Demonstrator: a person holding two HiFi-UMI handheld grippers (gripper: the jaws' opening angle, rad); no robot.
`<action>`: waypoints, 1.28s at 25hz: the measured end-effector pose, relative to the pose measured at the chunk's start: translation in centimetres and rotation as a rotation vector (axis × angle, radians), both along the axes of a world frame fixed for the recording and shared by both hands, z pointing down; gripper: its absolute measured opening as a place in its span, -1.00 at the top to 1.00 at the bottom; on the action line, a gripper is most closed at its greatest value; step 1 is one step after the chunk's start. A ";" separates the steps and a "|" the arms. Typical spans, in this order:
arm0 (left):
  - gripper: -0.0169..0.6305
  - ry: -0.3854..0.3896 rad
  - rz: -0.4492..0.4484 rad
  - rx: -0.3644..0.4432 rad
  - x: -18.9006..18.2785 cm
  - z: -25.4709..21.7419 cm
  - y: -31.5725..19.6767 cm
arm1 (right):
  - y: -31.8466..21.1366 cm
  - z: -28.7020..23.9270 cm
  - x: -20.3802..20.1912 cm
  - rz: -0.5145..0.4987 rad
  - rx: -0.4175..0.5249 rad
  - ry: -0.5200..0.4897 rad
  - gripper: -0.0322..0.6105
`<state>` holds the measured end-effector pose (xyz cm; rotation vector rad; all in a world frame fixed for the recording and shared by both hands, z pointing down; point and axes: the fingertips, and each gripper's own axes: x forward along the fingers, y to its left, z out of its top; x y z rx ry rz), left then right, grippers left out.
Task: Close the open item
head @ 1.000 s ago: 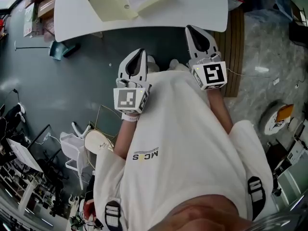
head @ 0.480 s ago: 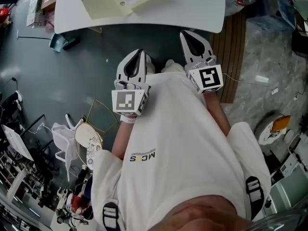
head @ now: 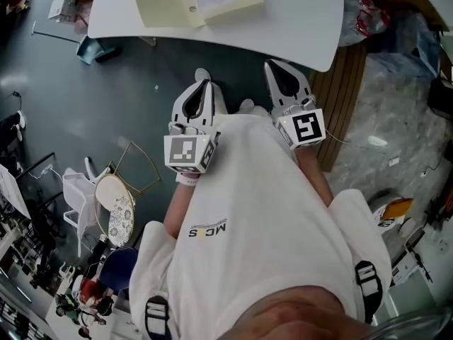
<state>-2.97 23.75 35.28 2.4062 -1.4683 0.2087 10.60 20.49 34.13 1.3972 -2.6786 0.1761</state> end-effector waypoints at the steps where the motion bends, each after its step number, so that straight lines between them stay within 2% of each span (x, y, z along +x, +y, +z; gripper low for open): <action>1: 0.87 -0.004 0.002 0.005 -0.3 0.0 -0.9 | -0.7 0.0 -0.6 -0.008 0.004 0.010 0.86; 6: 0.87 -0.027 0.010 0.022 -3.4 -0.1 -6.2 | -5.8 0.3 -3.9 -0.016 0.006 0.035 0.86; 13: 0.87 -0.018 0.014 0.048 -11.1 -1.5 -14.8 | -14.3 0.8 -11.4 -0.039 -0.051 0.039 0.86; 19: 0.87 -0.010 0.020 0.067 -16.1 -2.4 -20.8 | -20.0 0.6 -14.7 0.018 -0.056 0.056 0.86; 21: 0.87 -0.034 -0.011 0.063 -17.4 -2.3 -22.2 | -21.3 0.5 -14.9 0.028 -0.050 0.055 0.86; 24: 0.87 -0.077 -0.111 0.030 -19.1 -1.9 -23.1 | -22.5 0.4 -14.6 0.022 -0.057 0.051 0.86; 27: 0.87 -0.063 -0.172 0.005 -19.9 -1.0 -23.5 | -23.5 0.1 -13.9 -0.005 -0.052 0.047 0.86; 32: 0.87 -0.033 -0.298 -0.079 -23.0 1.3 -23.9 | -25.2 -0.1 -14.0 -0.050 -0.034 0.059 0.86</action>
